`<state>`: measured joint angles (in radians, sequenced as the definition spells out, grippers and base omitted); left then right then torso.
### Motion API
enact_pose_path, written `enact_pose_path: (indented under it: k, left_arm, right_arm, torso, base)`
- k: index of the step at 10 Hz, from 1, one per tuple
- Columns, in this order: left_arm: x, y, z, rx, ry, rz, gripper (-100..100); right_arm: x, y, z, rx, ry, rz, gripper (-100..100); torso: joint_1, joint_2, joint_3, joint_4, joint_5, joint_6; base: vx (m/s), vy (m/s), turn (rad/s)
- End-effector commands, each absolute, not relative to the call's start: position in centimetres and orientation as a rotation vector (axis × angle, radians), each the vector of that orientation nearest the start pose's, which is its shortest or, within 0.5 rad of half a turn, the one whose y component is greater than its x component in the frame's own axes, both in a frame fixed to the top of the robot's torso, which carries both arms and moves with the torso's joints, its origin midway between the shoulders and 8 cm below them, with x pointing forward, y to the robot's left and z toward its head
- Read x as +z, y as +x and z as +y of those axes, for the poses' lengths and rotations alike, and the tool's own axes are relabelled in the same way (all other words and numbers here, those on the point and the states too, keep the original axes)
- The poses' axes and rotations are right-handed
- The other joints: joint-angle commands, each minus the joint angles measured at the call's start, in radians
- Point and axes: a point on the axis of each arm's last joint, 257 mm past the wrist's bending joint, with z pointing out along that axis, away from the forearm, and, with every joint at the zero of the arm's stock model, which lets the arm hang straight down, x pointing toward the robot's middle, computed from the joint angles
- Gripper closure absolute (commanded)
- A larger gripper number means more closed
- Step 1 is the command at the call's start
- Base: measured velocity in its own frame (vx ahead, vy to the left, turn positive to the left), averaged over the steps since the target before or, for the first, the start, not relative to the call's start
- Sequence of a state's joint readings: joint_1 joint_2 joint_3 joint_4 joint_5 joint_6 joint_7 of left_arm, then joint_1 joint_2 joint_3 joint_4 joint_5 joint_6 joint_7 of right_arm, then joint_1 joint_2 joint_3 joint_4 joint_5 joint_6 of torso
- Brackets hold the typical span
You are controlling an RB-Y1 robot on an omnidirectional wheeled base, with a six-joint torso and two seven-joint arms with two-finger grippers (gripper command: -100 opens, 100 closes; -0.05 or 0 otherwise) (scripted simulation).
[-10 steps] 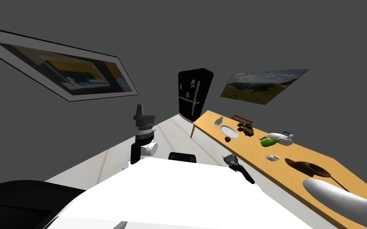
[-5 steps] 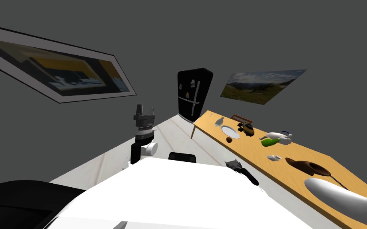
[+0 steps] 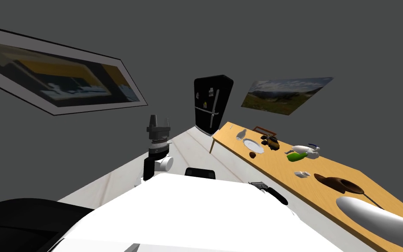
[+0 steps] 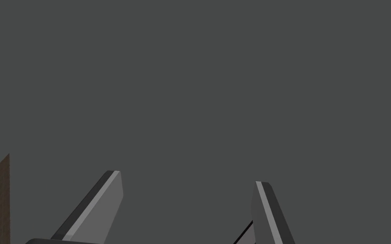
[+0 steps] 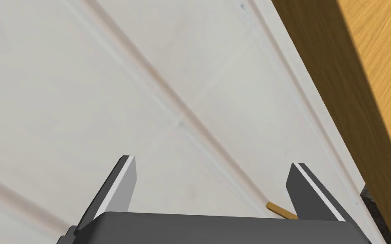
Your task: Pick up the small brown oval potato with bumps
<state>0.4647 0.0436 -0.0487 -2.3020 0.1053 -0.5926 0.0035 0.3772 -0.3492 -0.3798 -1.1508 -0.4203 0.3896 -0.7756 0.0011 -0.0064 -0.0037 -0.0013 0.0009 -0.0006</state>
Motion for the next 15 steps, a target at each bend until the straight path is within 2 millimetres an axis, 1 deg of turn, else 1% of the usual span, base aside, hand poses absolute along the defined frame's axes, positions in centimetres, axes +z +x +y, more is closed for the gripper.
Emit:
enact_pose_path:
  k: [1, 2, 3, 4, 5, 6, 7, 8, 9, 10, 11, 12, 13, 14, 15]
  left_arm:
    - [6.0, 32.5, 26.6, -1.465, -0.585, 0.479, 0]
    - [6.0, 32.5, 26.6, -1.465, -0.585, 0.479, 0]
    - [6.0, 32.5, 26.6, -1.465, -0.585, 0.479, 0]
    - [6.0, 32.5, 26.6, -1.465, -0.585, 0.479, 0]
    - [6.0, 32.5, 26.6, -1.465, -0.585, 0.479, 0]
    - [6.0, 32.5, 26.6, -1.465, -0.585, 0.48, 0]
    - [6.0, 32.5, 26.6, -1.465, -0.585, 0.479, 0]
    - [6.0, 32.5, 26.6, -1.464, -0.585, 0.48, 0]
    - [6.0, 32.5, 26.6, -1.465, -0.585, 0.48, 0]
    - [6.0, 32.5, 26.6, -1.465, -0.585, 0.48, 0]
    - [6.0, 32.5, 26.6, -1.465, -0.585, 0.479, 0]
    - [6.0, 32.5, 26.6, -1.465, -0.585, 0.48, 0]
    - [6.0, 32.5, 26.6, -1.465, -0.585, 0.48, 0]
    - [6.0, 32.5, 26.6, -1.464, -0.585, 0.48, 0]
    - [6.0, 32.5, 26.6, -1.464, -0.585, 0.48, 0]
  right_arm:
    - [-54.2, 15.8, -58.2, -0.647, -3.525, -0.162, -100]
    - [-54.5, 15.3, -57.9, -0.608, -3.514, -0.143, -100]
    - [-54.8, 14.5, -58.6, -0.575, -3.499, -0.009, -100]
    - [-55.1, 14.1, -58.2, -0.539, -3.487, 0.01, -100]
    - [-55.3, 13.5, -58.9, -0.512, -3.466, 0.14, -100]
    - [-55.6, 13.0, -58.5, -0.474, -3.452, 0.155, -100]
    - [-55.6, 12.5, -59.0, -0.449, -3.424, 0.282, -100]
    - [-55.8, 12.2, -58.7, -0.421, -3.414, 0.289, -100]
    - [-55.8, 11.8, -59.0, -0.394, -3.377, 0.414, -100]
    - [-55.9, 11.6, -58.8, -0.378, -3.372, 0.414, -100]
    - [-55.8, 11.5, -59.2, -0.357, -3.333, 0.527, -100]
    - [-55.9, 11.3, -59.0, -0.344, -3.328, 0.527, -100]
    - [-55.7, 11.3, -59.2, -0.324, -3.286, 0.628, -100]
    - [-55.7, 11.3, -59.2, -0.319, -3.284, 0.628, -100]
    - [-55.4, 11.4, -59.4, -0.303, -3.242, 0.716, -100]
  torso:
    - [0.0, 0.0, 0.0, 0.0, 0.0, 0.0]
    - [0.0, -0.001, -0.001, 0.0, 0.0, 0.0]
    - [0.0, 0.0, 0.0, 0.0, 0.0, 0.0]
    - [0.0, 0.0, 0.0, 0.0, 0.0, 0.0]
    - [-0.001, 0.0, 0.0, 0.0, 0.0, 0.0]
    - [-0.001, -0.001, -0.001, 0.0, 0.0, 0.0]
    - [-0.002, -0.001, 0.0, 0.0, 0.0, 0.0]
    - [-0.003, -0.001, -0.001, 0.0, -0.001, 0.0]
    - [-0.003, -0.001, 0.0, 0.0, -0.001, 0.0]
    - [-0.002, -0.001, -0.001, 0.0, 0.0, 0.0]
    - [-0.002, 0.0, 0.0, 0.0, -0.001, 0.0]
    - [-0.003, -0.002, -0.001, 0.0, -0.001, 0.0]
    - [-0.004, -0.001, -0.001, 0.0, -0.001, 0.0]
    - [-0.005, -0.003, -0.002, -0.001, -0.001, 0.0]
    - [-0.006, -0.002, -0.001, -0.001, -0.001, 0.0]
  base:
    - [0.088, 0.03, -0.059]
    - [0.066, 0.03, -0.025]
    - [0.075, 0.028, -0.044]
    - [0.066, 0.018, -0.028]
    - [0.093, 0.012, -0.044]
    - [0.076, 0.001, -0.022]
    - [0.086, -0.018, -0.042]
    - [0.079, -0.01, -0.015]
    - [0.088, 0.012, -0.026]
    - [0.073, -0.001, -0.02]
    - [0.098, -0.018, -0.027]
    - [0.093, -0.028, -0.008]
    - [0.122, -0.047, -0.013]
    - [0.103, -0.051, -0.002]
    - [0.125, -0.053, -0.008]
